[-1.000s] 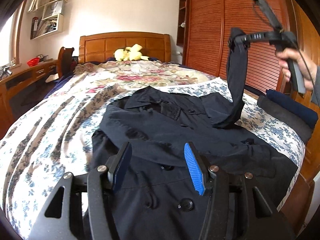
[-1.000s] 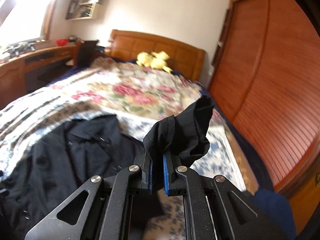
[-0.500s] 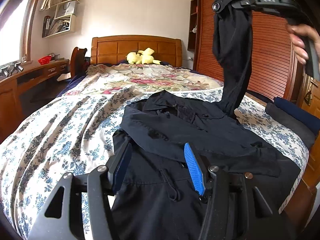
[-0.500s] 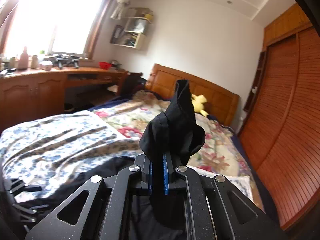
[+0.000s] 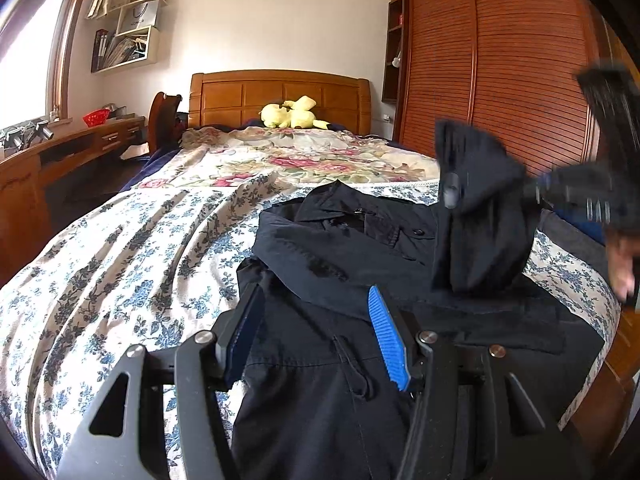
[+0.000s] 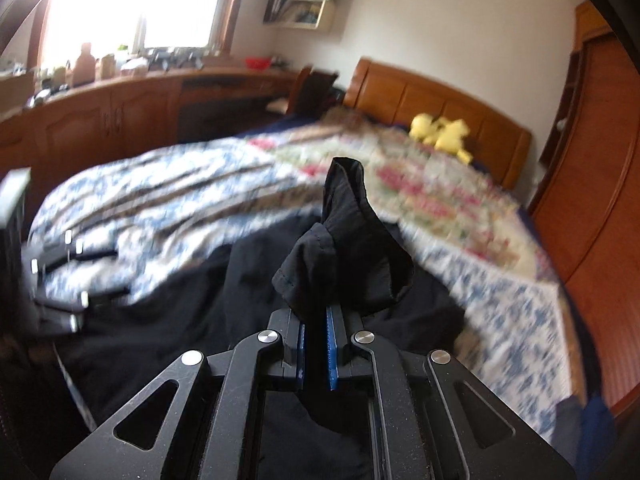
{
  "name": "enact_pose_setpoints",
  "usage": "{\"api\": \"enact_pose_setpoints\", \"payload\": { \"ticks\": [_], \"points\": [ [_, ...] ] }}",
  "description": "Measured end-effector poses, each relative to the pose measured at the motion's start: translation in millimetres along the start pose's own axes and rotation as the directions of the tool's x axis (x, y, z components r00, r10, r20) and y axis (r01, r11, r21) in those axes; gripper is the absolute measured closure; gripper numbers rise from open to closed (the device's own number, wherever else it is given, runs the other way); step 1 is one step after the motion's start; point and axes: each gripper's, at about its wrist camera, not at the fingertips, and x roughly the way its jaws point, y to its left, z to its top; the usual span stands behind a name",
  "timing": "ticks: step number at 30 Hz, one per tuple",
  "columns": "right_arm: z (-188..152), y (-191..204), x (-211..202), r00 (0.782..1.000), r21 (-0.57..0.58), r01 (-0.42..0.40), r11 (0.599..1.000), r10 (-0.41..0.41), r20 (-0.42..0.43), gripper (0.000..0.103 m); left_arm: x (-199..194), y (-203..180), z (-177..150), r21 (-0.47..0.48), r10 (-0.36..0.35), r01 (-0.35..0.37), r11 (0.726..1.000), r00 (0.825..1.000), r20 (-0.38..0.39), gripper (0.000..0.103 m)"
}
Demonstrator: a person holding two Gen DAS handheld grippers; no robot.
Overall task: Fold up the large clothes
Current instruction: 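Lay the sleeve across the coat front and open the right tool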
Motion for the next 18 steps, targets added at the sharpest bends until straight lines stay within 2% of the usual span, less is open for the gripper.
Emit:
{"api": "enact_pose_setpoints", "payload": {
  "ticks": [4,7,11,13,15,18],
  "points": [
    [-33,16,10,0.995,0.03,-0.076,0.997,0.078,-0.06,0.097,0,1,-1,-0.005,0.002,-0.002,1.0,1.0,-0.002,0.049],
    [-53,32,20,0.98,0.059,-0.148,0.987,0.155,-0.122,0.097,0,3,-2,-0.008,0.006,-0.006,1.0,1.0,-0.005,0.049],
    [-69,45,19,0.969,0.07,-0.171,0.983,0.181,-0.169,0.094,-1,4,-2,-0.012,0.007,-0.007,1.0,1.0,-0.003,0.049],
    [-76,52,18,0.963,0.076,-0.168,0.983,0.18,-0.203,0.087,-2,3,-2,-0.009,0.007,-0.007,1.0,1.0,-0.001,0.049],
    [-80,56,16,0.956,0.09,-0.175,0.98,0.191,-0.223,0.063,-3,3,-2,-0.008,0.006,-0.006,1.0,1.0,-0.001,0.049],
    [-84,60,9,0.938,0.125,-0.22,0.967,0.245,-0.245,0.06,-3,2,-3,-0.011,0.003,-0.003,1.0,1.0,-0.002,0.049]
  ]
}}
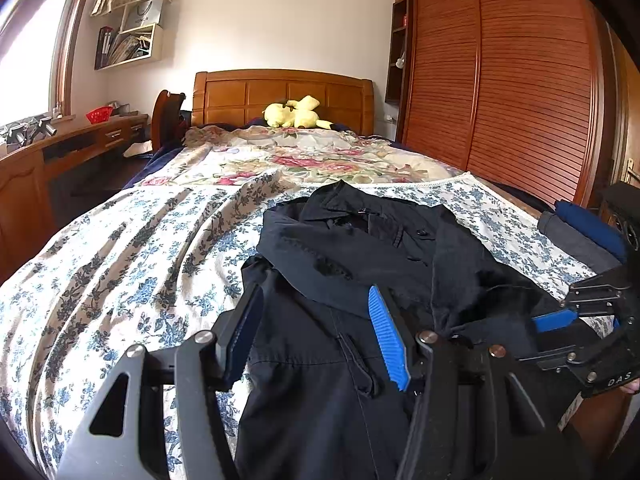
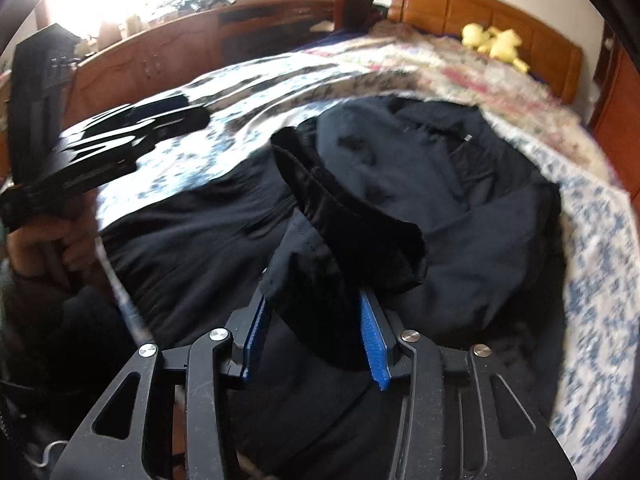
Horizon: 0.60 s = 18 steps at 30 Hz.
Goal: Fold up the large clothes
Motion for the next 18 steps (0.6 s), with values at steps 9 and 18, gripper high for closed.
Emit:
{"api": "enact_pose_setpoints", "payload": {
  "ticks": [9,18],
  "points": [
    [-12,-3,-35,0.999,0.043,0.033,0.999,-0.034,0.028,0.059,0,-1,-1,0.006,-0.003,0.003,1.0,1.0,-0.004,0.049],
    [-5,-10,-59,0.992,0.035,0.078,0.996,-0.081,0.099,0.057,1,-3,-2,0.011,-0.009,0.01,1.0,1.0,-0.014,0.049]
  ]
}}
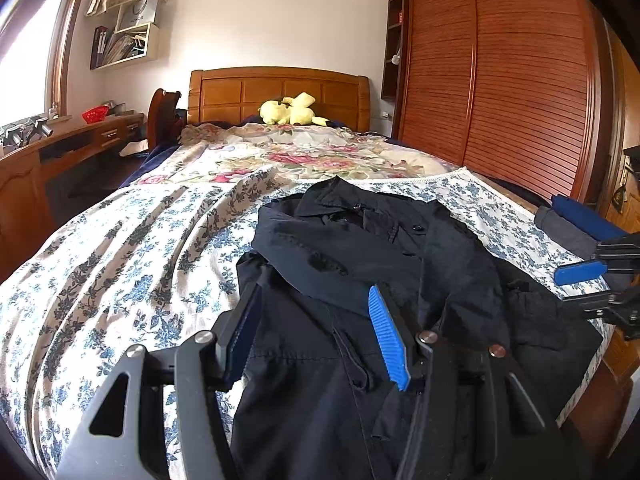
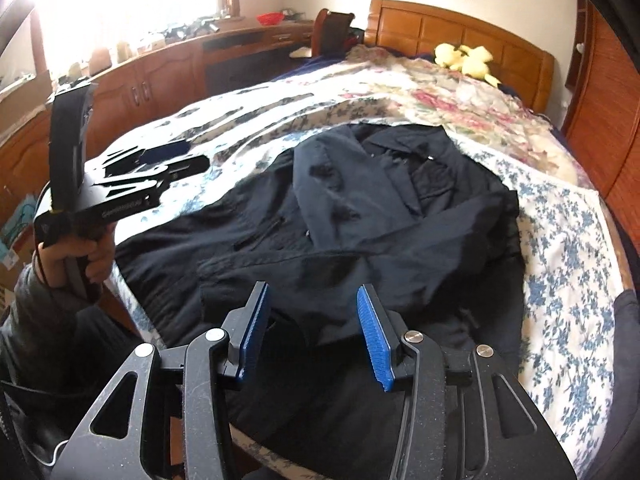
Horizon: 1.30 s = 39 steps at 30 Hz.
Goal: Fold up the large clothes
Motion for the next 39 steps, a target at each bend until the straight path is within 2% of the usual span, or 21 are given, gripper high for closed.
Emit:
{"api": "enact_pose_setpoints", "payload": {
  "ticks": [9,14,17,25,35,36,37,39],
  "points": [
    [-7,-7,53,0.999,0.025,-0.02,0.999,0.021,-0.034,0.057,0,-7,-14,0.017,-0.035,0.036,0.999,0.998,-0.042,0.049],
    [-23,-1,94,0.994,0.053,-0.058,0.997,0.063,-0.094,0.058,-2,-13,-26,0.028,-0.058,0.061,0.998,0.996,-0.074,0.049],
    [-35,4,104,0.988,0.067,-0.088,0.994,0.096,-0.121,0.057,-3,-17,-33,0.037,-0.076,0.079,0.996,0.993,-0.093,0.049],
    [-48,9,88,0.991,0.079,-0.085,0.993,0.093,-0.097,0.057,4,-31,-52,0.045,-0.138,0.147,0.988,0.977,-0.162,0.049],
    [-51,-20,38,1.0,0.061,0.021,0.998,-0.019,-0.024,0.057,22,-35,-70,0.016,-0.157,0.167,0.986,0.954,-0.256,0.05],
    [-52,-27,35,0.999,0.069,0.031,0.997,-0.029,-0.02,0.057,23,-36,-72,0.022,-0.159,0.17,0.985,0.952,-0.261,0.06],
    [-54,-33,32,0.999,0.078,0.041,0.996,-0.04,-0.018,0.057,23,-37,-73,0.026,-0.161,0.174,0.984,0.951,-0.264,0.064],
    [-54,-42,31,0.998,0.091,0.055,0.994,-0.054,-0.015,0.057,25,-40,-73,0.036,-0.166,0.182,0.983,0.947,-0.277,0.079]
  ]
}}
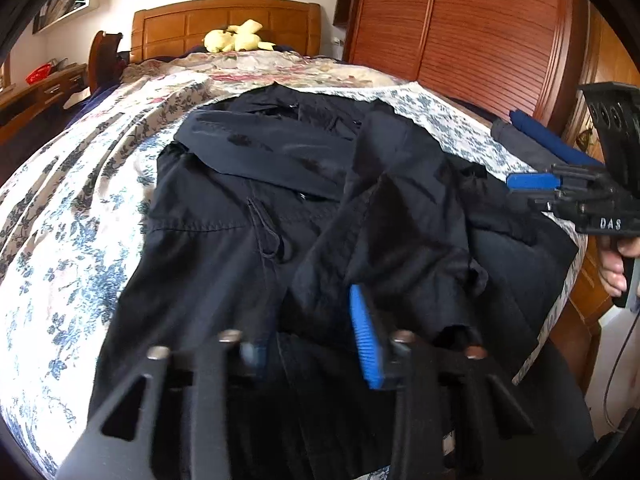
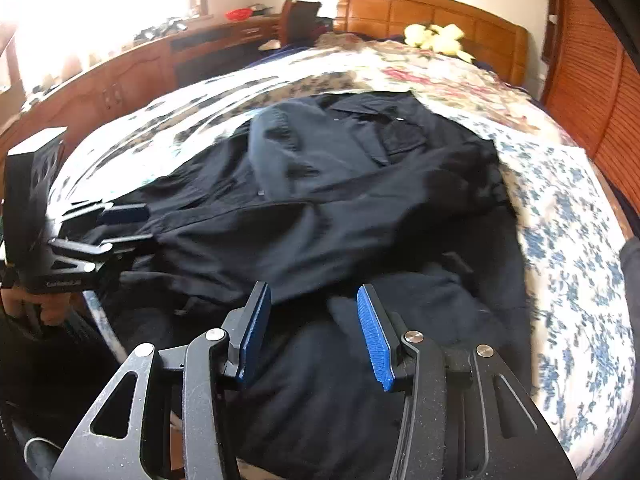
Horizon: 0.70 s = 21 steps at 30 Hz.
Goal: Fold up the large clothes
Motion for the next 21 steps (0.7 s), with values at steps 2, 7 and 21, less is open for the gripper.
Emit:
{"api": "enact_pose_setpoints", "payload": {
  "ticks": [2,7,21],
  "points": [
    [-2,-8,-1,1.0,0.014,0.007,1.0,-0.007,0.005,0.057,0,-2,1,0.016,0.005,-0.005,1.0,1.0,-0.001,0.091],
    [-11,-19,-3,1.0,0.029,0.01,1.0,-0.01,0.012,0.057,-27,3,19,-0.019,0.094,-0.093,0.995,0.989,0.112,0.098],
    [-22,-70,-12,0.998,0.073,0.047,0.996,-0.051,0.046,0.057,-62,31,32,-0.072,0.192,-0.184,0.98,0.972,0.137,0.092]
  ]
}}
